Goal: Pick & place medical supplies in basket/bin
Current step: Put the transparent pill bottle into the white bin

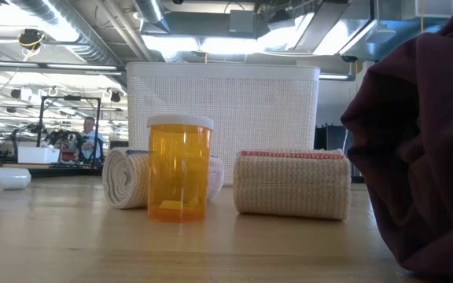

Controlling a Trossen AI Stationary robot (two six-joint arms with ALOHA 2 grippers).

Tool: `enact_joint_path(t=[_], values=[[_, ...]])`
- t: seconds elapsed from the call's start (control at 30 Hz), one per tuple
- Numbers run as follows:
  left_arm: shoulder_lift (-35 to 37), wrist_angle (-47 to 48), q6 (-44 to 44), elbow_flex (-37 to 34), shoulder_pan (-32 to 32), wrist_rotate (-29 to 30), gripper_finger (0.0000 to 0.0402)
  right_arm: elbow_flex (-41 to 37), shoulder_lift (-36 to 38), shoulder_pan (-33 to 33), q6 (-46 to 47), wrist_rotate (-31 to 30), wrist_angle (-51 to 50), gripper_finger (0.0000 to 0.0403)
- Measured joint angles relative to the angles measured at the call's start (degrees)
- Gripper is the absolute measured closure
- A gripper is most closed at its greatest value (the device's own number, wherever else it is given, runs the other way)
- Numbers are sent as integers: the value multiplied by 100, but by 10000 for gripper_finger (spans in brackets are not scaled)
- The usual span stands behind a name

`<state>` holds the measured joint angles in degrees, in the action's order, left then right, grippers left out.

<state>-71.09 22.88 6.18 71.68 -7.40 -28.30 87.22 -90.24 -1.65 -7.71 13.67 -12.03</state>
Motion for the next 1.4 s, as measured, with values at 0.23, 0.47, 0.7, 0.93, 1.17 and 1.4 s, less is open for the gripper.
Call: enact_joint_path(t=[0.23, 0.47, 0.7, 0.93, 1.17, 1.4], values=[[157, 903, -348, 0, -360, 41, 200, 7, 0, 0, -30, -3, 81, 272], [582, 1378, -595, 0, -1173, 67, 202, 367, -7, 422, -161, -678, -2, 273], [1049, 1284, -606, 0, -1646, 75, 203, 457, -116, 1773, -277, -647, 55, 273], [1160, 1295, -768, 0, -1711, 314, 203, 433, -1369, 2350, -436, 387, 101, 273], [1159, 1416, -757, 0, -1711, 366, 204, 431, -2380, 2443, -478, 954, 423, 272], [1159, 1569, -752, 0, -1711, 361, 204, 431, -2917, 2437, -504, 999, 459, 271]])
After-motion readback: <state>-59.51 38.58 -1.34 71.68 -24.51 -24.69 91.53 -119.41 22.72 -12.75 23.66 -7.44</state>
